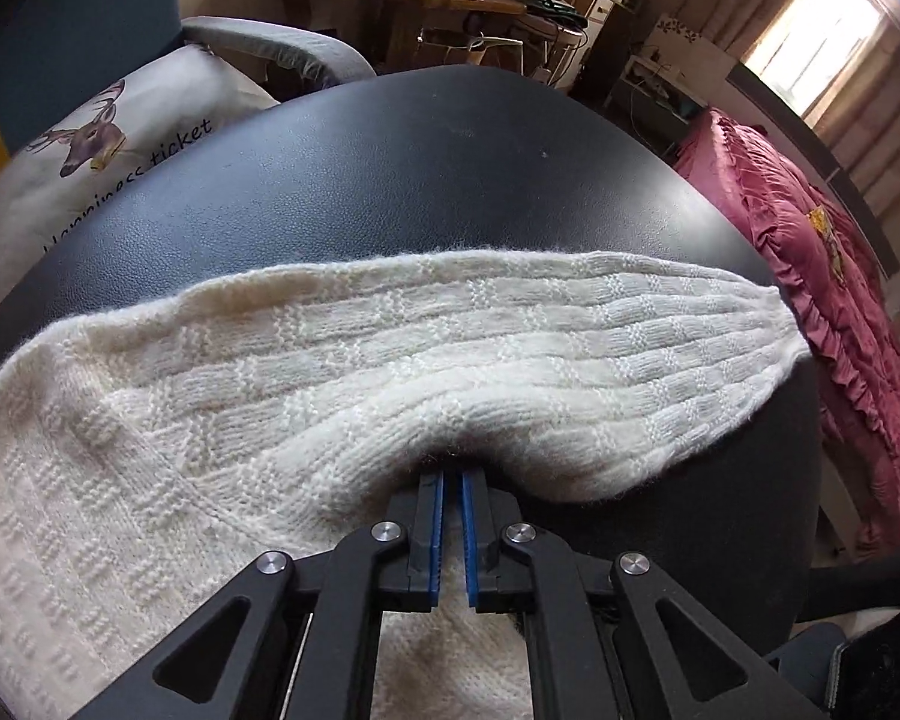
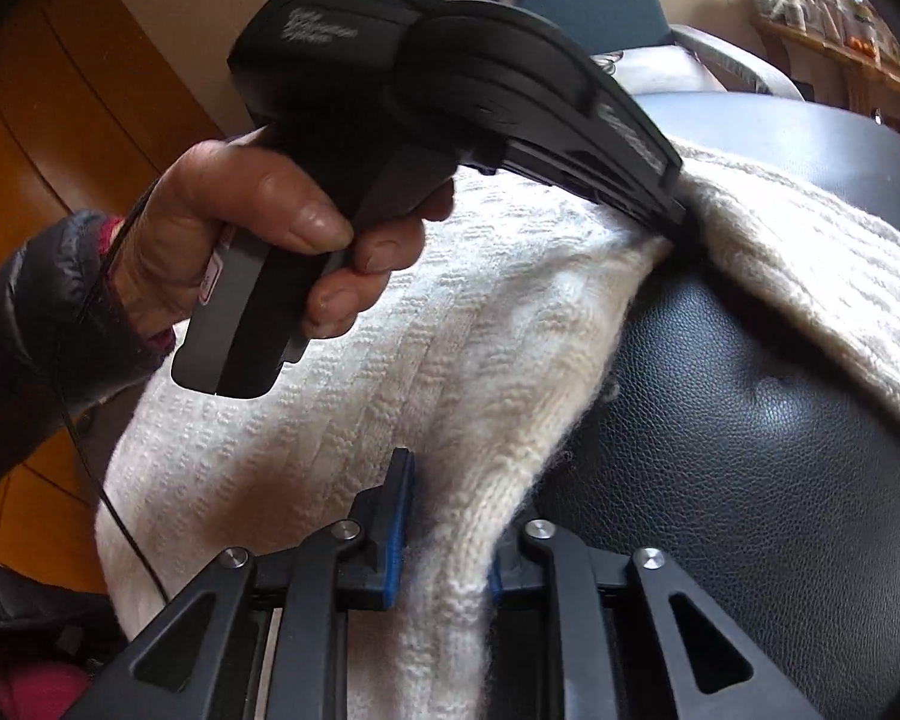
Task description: Fold clothes
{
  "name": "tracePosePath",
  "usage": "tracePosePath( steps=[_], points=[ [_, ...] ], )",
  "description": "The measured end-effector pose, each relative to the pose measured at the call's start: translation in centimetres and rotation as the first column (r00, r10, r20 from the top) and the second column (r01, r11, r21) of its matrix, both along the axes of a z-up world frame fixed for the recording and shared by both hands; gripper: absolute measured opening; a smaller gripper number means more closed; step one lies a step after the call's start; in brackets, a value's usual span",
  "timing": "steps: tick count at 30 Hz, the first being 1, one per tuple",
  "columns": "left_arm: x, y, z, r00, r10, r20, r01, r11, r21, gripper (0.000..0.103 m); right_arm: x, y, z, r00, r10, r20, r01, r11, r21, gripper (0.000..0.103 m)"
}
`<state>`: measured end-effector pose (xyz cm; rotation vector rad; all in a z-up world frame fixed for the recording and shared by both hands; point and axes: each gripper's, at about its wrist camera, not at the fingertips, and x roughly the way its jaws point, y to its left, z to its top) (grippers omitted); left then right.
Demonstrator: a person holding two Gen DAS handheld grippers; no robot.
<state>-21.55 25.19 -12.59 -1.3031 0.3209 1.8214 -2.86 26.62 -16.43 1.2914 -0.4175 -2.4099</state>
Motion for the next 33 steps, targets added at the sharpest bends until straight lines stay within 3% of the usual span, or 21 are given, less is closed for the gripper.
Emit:
tracePosePath(
  steps=[3, 5, 9, 13, 16, 17, 19, 24, 28, 30, 33],
  points=[
    [0.1, -1.6, 1.1, 0.998, 0.023, 0.053, -0.026, 0.997, 0.067, 0.009, 1.2, 1.6, 1.4, 0.999, -0.025, -0.019, 0.026, 0.999, 0.026, 0.027],
    [0.3, -3.1, 2.5, 0.997, 0.037, 0.067, -0.044, 0.992, 0.117, 0.019, 2.2, 2.3, 2.8, 0.998, -0.030, -0.056, 0.032, 0.999, 0.040, 0.027],
    [0.9, -7.5, 5.4, 0.996, 0.078, 0.043, -0.085, 0.979, 0.186, 0.024, 2.7, 1.0, 5.0, 0.992, 0.052, -0.115, -0.043, 0.996, 0.076, 0.027],
    [2.9, -13.2, 5.3, 0.989, 0.149, 0.000, -0.147, 0.976, 0.161, 0.024, 1.1, -2.3, 4.1, 0.991, 0.109, -0.084, -0.094, 0.982, 0.164, 0.027],
    [5.0, -15.8, 3.2, 0.979, 0.205, -0.012, -0.202, 0.973, 0.113, 0.024, -0.3, -2.9, 0.7, 0.996, 0.076, 0.054, -0.088, 0.959, 0.269, 0.027],
    [5.5, -16.8, 2.4, 0.973, 0.230, -0.007, -0.228, 0.969, 0.093, 0.024, -0.1, -2.6, 0.1, 0.996, 0.068, 0.053, -0.080, 0.958, 0.275, 0.026],
    [6.0, -18.5, 0.5, 0.964, 0.265, 0.015, -0.266, 0.962, 0.057, 0.024, 0.2, -2.0, -0.1, 0.997, 0.051, 0.052, -0.063, 0.964, 0.260, 0.025],
    [6.2, -20.3, -0.8, 0.942, 0.329, 0.061, -0.335, 0.932, 0.141, 0.024, -0.1, -1.2, 0.2, 0.999, 0.013, 0.050, -0.023, 0.981, 0.191, 0.026],
    [5.4, -20.1, 0.2, 0.943, 0.322, 0.079, -0.331, 0.930, 0.160, 0.024, -0.7, 0.8, 2.8, 0.998, -0.019, 0.054, 0.016, 0.998, 0.064, 0.026],
    [4.4, -20.2, 1.2, 0.944, 0.322, 0.069, -0.329, 0.928, 0.175, 0.024, -1.9, 2.4, 4.8, 0.999, -0.050, -0.002, 0.050, 0.998, 0.049, 0.026],
    [2.2, -19.7, 2.8, 0.944, 0.327, 0.033, -0.328, 0.926, 0.190, 0.025, -5.2, 4.5, 7.2, 0.992, -0.106, -0.068, 0.113, 0.989, 0.096, 0.026]
  ],
)
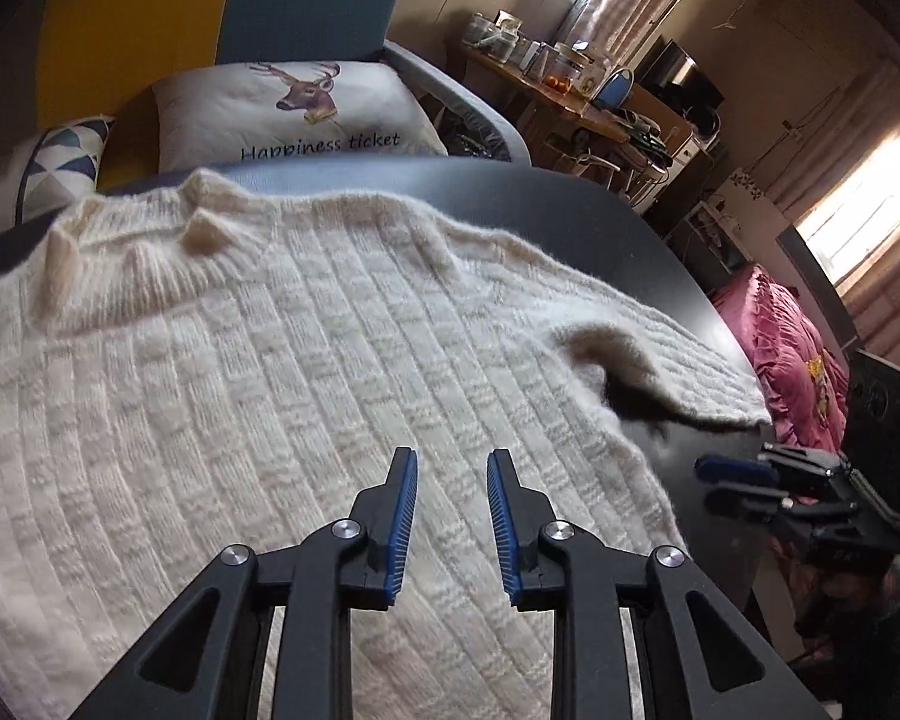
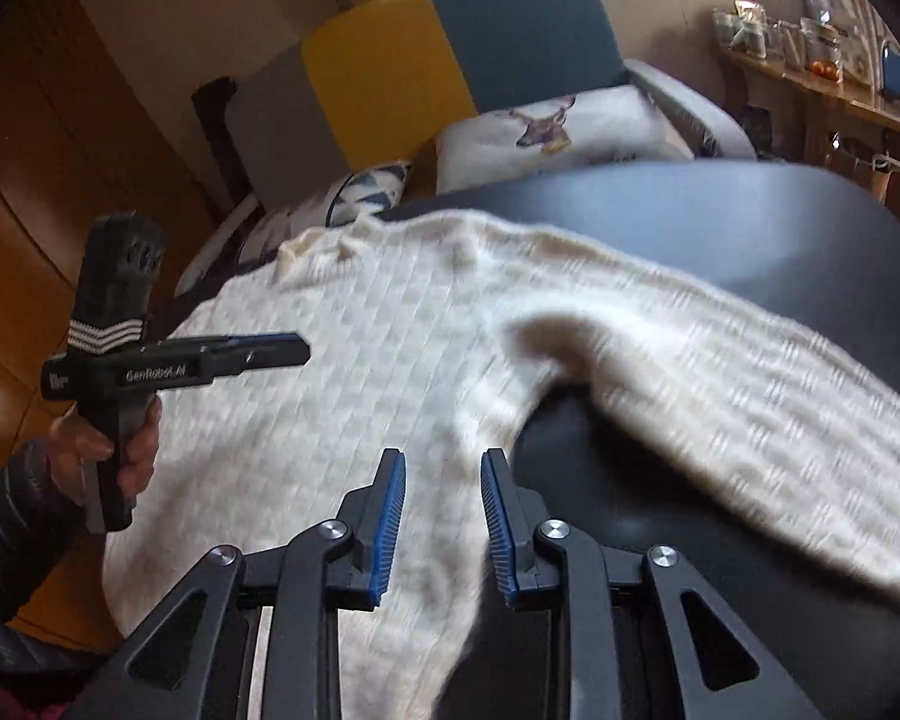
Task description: Fold clothes
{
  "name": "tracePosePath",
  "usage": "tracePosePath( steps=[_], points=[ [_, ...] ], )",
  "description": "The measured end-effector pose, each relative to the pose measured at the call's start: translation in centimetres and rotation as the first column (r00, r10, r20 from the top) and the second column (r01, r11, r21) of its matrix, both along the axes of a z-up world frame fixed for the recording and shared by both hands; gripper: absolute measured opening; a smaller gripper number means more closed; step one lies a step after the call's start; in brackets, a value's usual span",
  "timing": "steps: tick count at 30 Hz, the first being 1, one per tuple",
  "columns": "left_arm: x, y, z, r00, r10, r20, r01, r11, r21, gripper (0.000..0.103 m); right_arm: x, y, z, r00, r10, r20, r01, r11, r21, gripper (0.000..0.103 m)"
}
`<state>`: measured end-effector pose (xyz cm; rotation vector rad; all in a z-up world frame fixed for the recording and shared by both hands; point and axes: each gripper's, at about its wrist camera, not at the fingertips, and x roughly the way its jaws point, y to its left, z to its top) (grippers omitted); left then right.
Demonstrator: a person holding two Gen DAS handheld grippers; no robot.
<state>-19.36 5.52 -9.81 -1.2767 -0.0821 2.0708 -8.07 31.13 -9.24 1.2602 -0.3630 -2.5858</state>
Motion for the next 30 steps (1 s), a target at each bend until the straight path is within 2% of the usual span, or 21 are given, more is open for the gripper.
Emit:
tracePosePath(
  steps=[4, 7, 10, 15, 18, 22, 24, 27, 28, 30],
  points=[
    [-3.3, 1.9, 1.3, 0.998, -0.021, -0.056, 0.019, 0.999, -0.027, 0.025, -5.4, 2.0, 0.7, 0.998, -0.056, 0.014, 0.055, 0.993, 0.103, 0.026],
    [-5.6, 4.1, 1.9, 0.994, -0.060, -0.088, 0.055, 0.997, -0.061, 0.025, -8.7, 3.2, -0.7, 0.994, -0.078, 0.077, 0.067, 0.988, 0.140, 0.026],
    [-7.5, 6.7, 1.9, 0.988, -0.112, -0.107, 0.101, 0.990, -0.096, 0.025, -10.8, 3.8, -2.7, 0.985, -0.100, 0.140, 0.073, 0.980, 0.185, 0.026],
    [-10.1, 10.9, -0.1, 0.982, -0.169, -0.084, 0.152, 0.973, -0.172, 0.025, -12.0, 5.0, -5.4, 0.967, -0.156, 0.203, 0.100, 0.960, 0.261, 0.025],
    [-12.2, 11.8, -2.4, 0.993, -0.106, -0.058, 0.089, 0.964, -0.250, 0.025, -12.1, 5.6, -6.0, 0.968, -0.162, 0.192, 0.103, 0.954, 0.281, 0.024],
    [-13.3, 11.1, -3.4, 0.999, -0.022, -0.048, 0.012, 0.980, -0.198, 0.024, -12.0, 6.0, -6.2, 0.972, -0.188, 0.140, 0.134, 0.936, 0.325, 0.024],
    [-13.0, 11.2, -3.5, 0.997, -0.007, -0.076, -0.008, 0.979, -0.203, 0.024, -11.0, 6.4, -5.6, 0.972, -0.209, 0.107, 0.173, 0.946, 0.275, 0.024],
    [-12.4, 10.9, -2.9, 0.997, 0.024, -0.070, -0.037, 0.982, -0.183, 0.025, -7.0, 8.1, -3.7, 0.966, -0.257, 0.040, 0.252, 0.963, 0.100, 0.026],
    [-12.0, 10.3, -2.6, 0.997, 0.042, -0.058, -0.051, 0.987, -0.156, 0.025, -5.0, 9.4, -2.9, 0.956, -0.294, 0.023, 0.294, 0.956, 0.006, 0.026],
    [-11.4, 9.0, -1.9, 0.996, 0.077, -0.033, -0.080, 0.992, -0.101, 0.025, 0.2, 12.6, -1.8, 0.921, -0.390, 0.005, 0.384, 0.902, -0.196, 0.030]
  ],
)
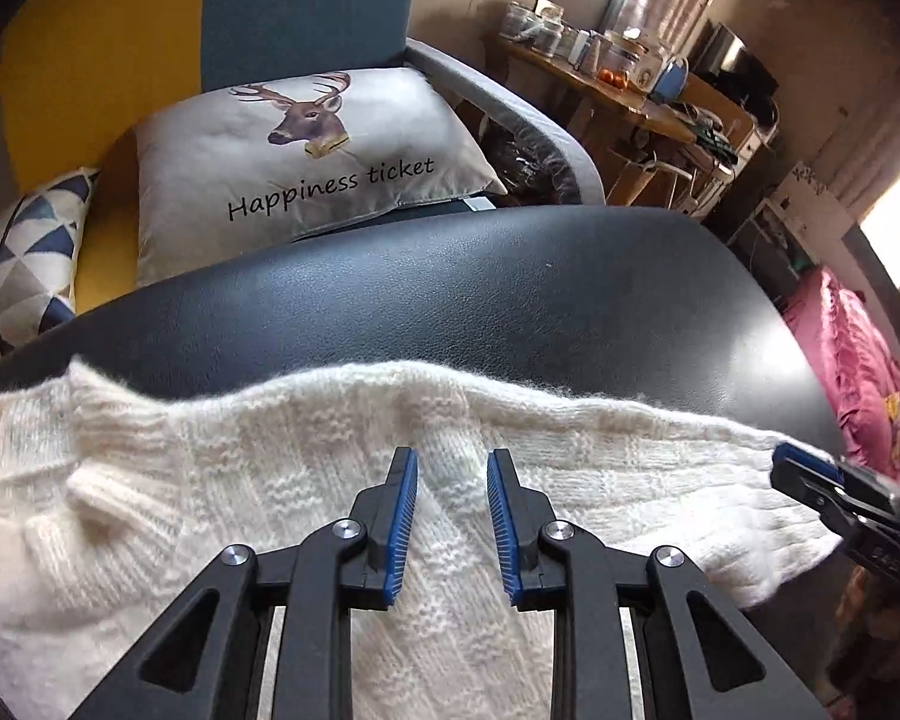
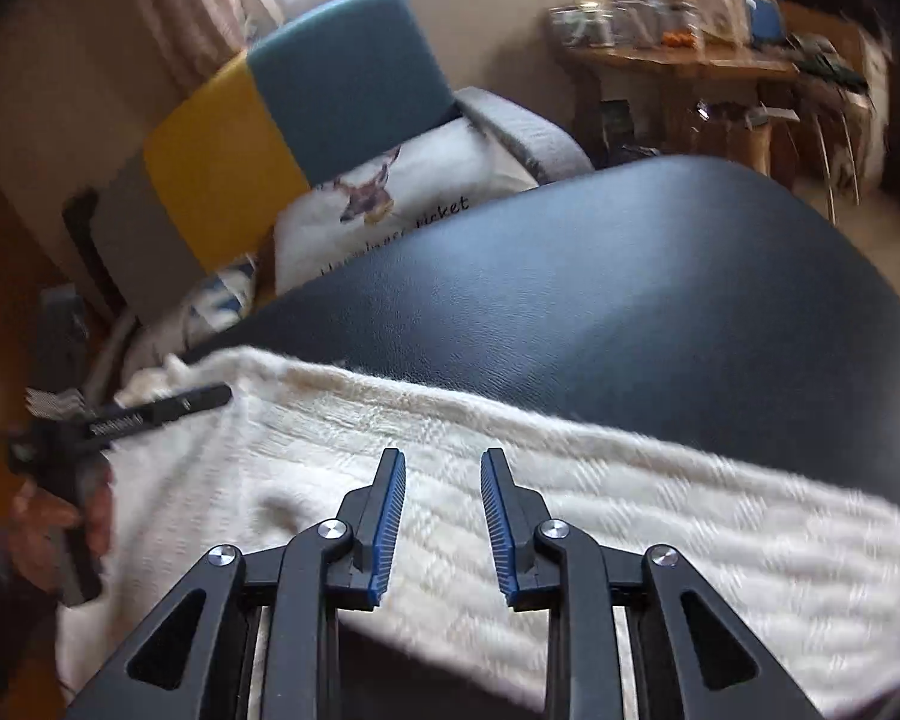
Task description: Fold clothes
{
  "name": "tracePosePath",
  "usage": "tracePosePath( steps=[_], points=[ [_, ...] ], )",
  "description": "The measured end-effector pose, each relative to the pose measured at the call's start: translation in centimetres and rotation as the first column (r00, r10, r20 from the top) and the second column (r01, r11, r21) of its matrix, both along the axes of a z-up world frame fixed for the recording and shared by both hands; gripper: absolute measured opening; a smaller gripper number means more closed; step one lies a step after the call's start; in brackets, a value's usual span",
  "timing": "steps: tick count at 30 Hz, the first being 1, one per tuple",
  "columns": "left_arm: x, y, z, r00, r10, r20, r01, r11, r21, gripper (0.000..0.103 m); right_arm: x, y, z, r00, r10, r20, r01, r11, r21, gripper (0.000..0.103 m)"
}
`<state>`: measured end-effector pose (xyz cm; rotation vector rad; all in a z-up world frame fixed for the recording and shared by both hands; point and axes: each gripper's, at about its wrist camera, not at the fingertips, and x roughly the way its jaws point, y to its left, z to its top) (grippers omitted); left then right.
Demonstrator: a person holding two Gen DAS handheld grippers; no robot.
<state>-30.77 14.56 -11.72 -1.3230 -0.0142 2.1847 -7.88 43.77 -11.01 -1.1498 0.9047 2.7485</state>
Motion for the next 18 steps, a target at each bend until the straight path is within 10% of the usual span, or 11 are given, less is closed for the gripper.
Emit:
tracePosePath(
  steps=[4, 9, 13, 18],
  points=[
    [3.5, -3.1, 1.1, 1.000, 0.021, 0.007, -0.021, 0.997, 0.080, 0.029, 11.7, 6.2, -0.3, 0.961, -0.273, -0.032, 0.260, 0.941, -0.218, 0.030],
    [8.8, -7.2, 1.0, 0.999, 0.040, -0.001, -0.040, 0.995, 0.087, 0.030, 20.9, 10.8, -3.5, 0.855, -0.515, 0.067, 0.496, 0.771, -0.401, 0.033],
    [12.1, -10.5, 0.6, 0.996, 0.086, 0.033, -0.089, 0.990, 0.108, 0.036, 23.0, 12.0, -6.2, 0.791, -0.603, 0.105, 0.567, 0.658, -0.495, 0.033],
    [15.1, -14.7, 0.2, 0.983, 0.180, 0.045, -0.184, 0.977, 0.110, 0.037, 21.7, 12.7, -7.0, 0.744, -0.661, 0.098, 0.613, 0.618, -0.492, 0.030]
  ],
)
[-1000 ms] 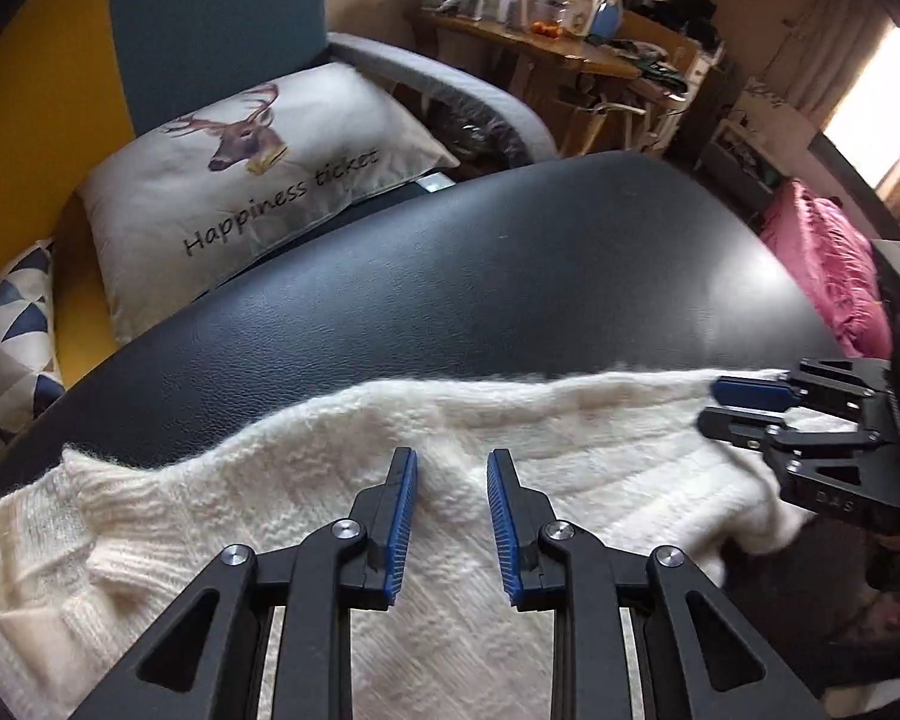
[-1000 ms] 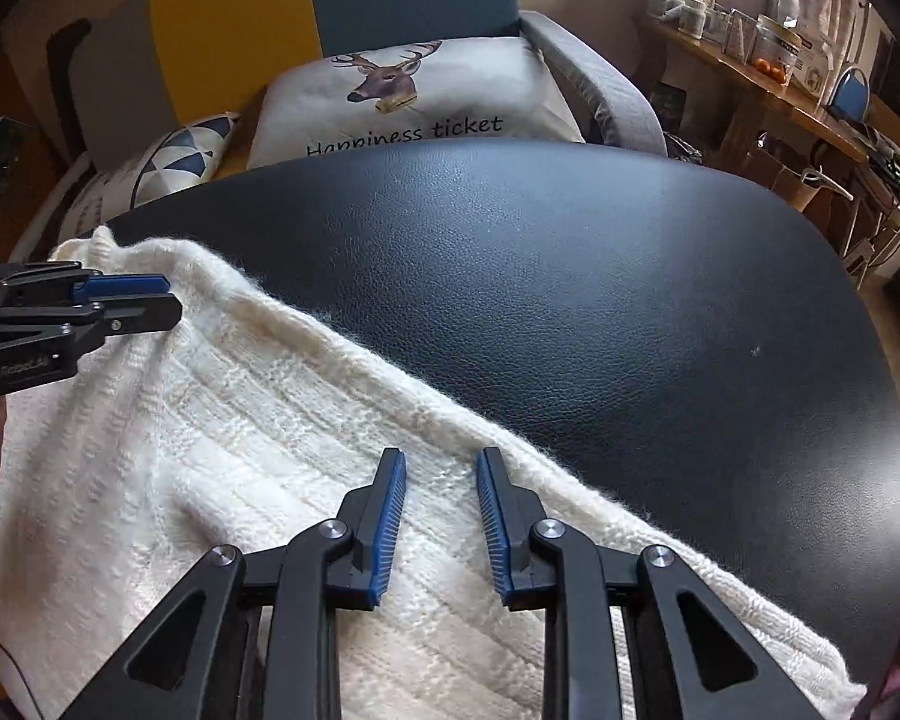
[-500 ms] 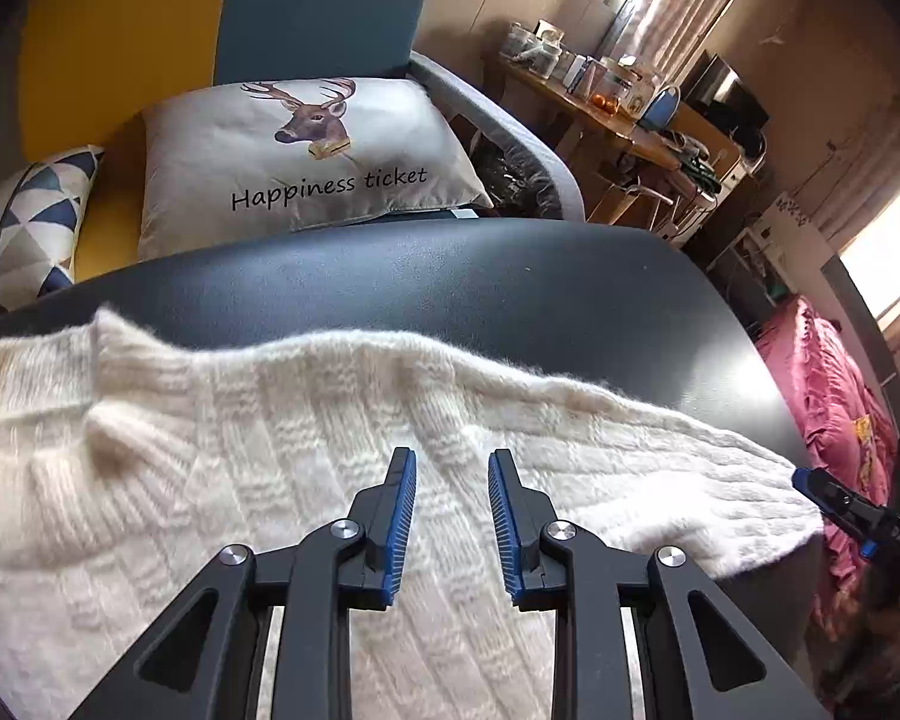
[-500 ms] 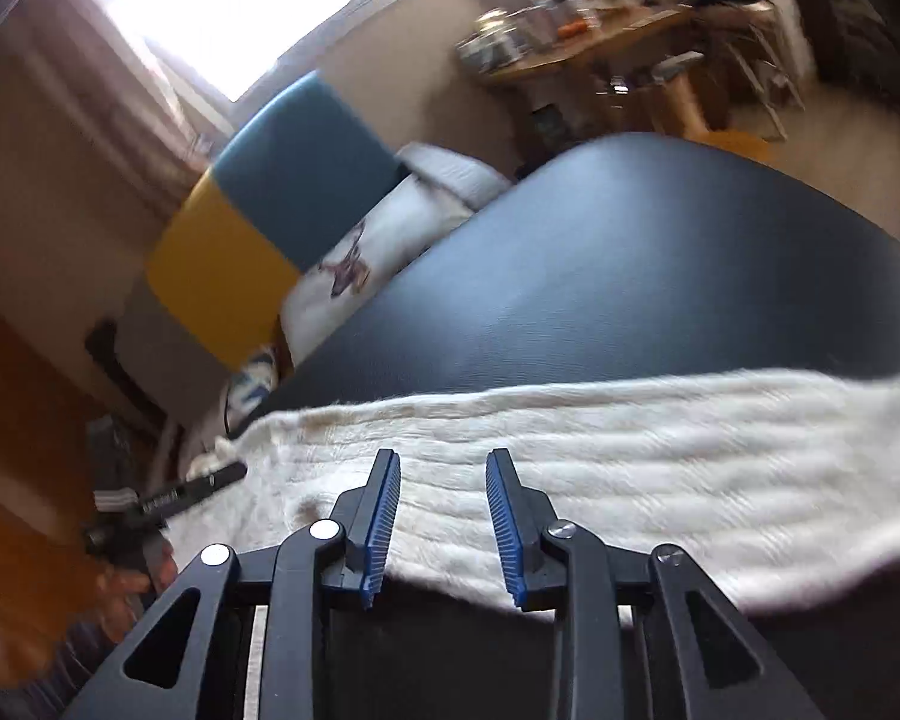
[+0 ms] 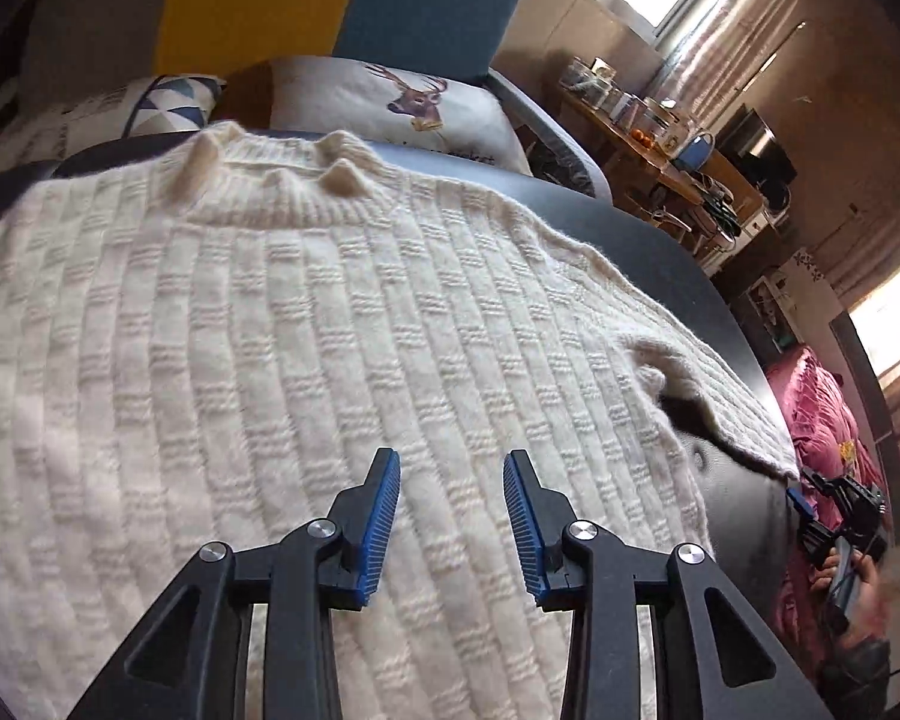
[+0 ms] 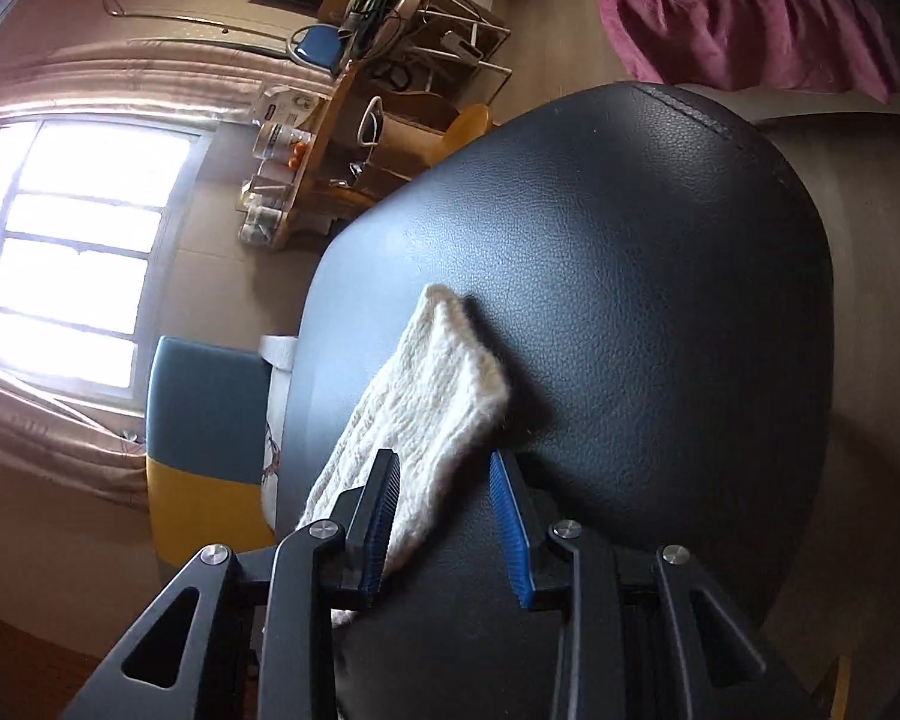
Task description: Fold clothes
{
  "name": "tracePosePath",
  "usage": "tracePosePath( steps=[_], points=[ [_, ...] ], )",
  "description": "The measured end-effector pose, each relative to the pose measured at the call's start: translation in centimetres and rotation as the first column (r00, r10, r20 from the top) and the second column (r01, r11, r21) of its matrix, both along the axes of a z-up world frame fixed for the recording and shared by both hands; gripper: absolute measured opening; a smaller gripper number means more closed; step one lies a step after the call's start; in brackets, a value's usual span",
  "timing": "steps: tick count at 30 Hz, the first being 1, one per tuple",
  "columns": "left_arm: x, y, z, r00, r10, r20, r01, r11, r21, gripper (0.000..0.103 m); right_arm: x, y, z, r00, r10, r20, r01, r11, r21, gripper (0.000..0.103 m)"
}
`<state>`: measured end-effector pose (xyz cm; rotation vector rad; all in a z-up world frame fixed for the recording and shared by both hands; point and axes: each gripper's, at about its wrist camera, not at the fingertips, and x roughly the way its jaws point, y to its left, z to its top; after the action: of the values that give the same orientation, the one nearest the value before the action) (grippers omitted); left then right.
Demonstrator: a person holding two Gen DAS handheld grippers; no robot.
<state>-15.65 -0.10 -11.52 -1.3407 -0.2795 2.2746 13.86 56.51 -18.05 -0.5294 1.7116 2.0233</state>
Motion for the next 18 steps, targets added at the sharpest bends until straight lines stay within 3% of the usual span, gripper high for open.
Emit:
tracePosePath(
  steps=[5, 11, 13, 15, 18],
  points=[
    [1.9, -3.8, -1.1, 0.996, 0.088, 0.019, -0.088, 0.996, -0.001, 0.040, -2.5, 0.5, 0.3, 1.000, -0.006, 0.023, 0.005, 0.998, 0.060, 0.030],
    [2.7, -5.0, -1.6, 0.995, 0.097, 0.013, -0.097, 0.995, 0.025, 0.041, -4.9, -0.2, 1.3, 0.992, 0.048, 0.112, -0.069, 0.979, 0.191, 0.030],
    [2.7, -4.9, -1.6, 0.995, 0.098, 0.010, -0.098, 0.995, 0.027, 0.042, -5.8, -0.3, 1.6, 0.986, 0.081, 0.149, -0.114, 0.967, 0.227, 0.026],
    [2.8, -4.8, -1.6, 0.995, 0.098, 0.014, -0.098, 0.995, 0.033, 0.044, -6.3, -0.1, 1.3, 0.985, 0.095, 0.142, -0.125, 0.967, 0.223, 0.010],
    [2.8, -4.6, -1.4, 0.996, 0.088, 0.029, -0.089, 0.995, 0.033, 0.046, -7.4, -0.2, 1.4, 0.985, 0.136, 0.108, -0.159, 0.959, 0.236, 0.009]
  ],
)
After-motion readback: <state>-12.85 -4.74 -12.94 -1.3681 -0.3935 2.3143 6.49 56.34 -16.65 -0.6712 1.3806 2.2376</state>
